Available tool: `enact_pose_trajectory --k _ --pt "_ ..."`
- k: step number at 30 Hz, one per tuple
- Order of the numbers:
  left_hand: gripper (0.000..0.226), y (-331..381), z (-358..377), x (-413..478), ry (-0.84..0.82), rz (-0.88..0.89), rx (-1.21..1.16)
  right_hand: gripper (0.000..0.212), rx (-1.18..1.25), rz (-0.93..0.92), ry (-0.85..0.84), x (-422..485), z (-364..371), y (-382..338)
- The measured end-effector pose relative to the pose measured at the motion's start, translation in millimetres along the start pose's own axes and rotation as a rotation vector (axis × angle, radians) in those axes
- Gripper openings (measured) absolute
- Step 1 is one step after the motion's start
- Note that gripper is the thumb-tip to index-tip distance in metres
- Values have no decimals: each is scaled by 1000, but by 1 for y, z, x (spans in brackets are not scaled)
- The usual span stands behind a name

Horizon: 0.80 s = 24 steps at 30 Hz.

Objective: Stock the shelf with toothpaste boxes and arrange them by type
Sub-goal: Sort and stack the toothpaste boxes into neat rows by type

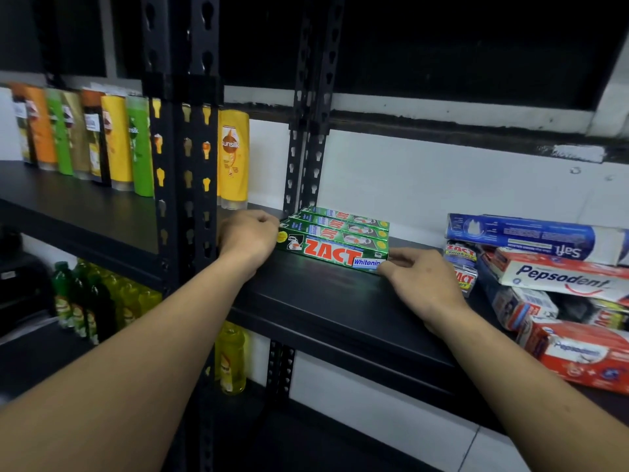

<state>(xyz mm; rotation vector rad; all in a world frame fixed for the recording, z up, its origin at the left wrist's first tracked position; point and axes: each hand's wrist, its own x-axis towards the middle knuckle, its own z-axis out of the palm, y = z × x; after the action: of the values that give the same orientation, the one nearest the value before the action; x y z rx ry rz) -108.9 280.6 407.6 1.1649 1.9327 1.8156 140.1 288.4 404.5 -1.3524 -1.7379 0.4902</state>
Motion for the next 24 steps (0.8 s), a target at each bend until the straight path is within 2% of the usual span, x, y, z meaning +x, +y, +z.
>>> enact_pose_trajectory --k 19,24 --pt "25 3 -4 -9 -14 8 -13 32 -37 -13 19 -4 -1 1" --pt "16 12 -7 -20 -11 129 149 32 -103 -54 36 -7 -3 -10"
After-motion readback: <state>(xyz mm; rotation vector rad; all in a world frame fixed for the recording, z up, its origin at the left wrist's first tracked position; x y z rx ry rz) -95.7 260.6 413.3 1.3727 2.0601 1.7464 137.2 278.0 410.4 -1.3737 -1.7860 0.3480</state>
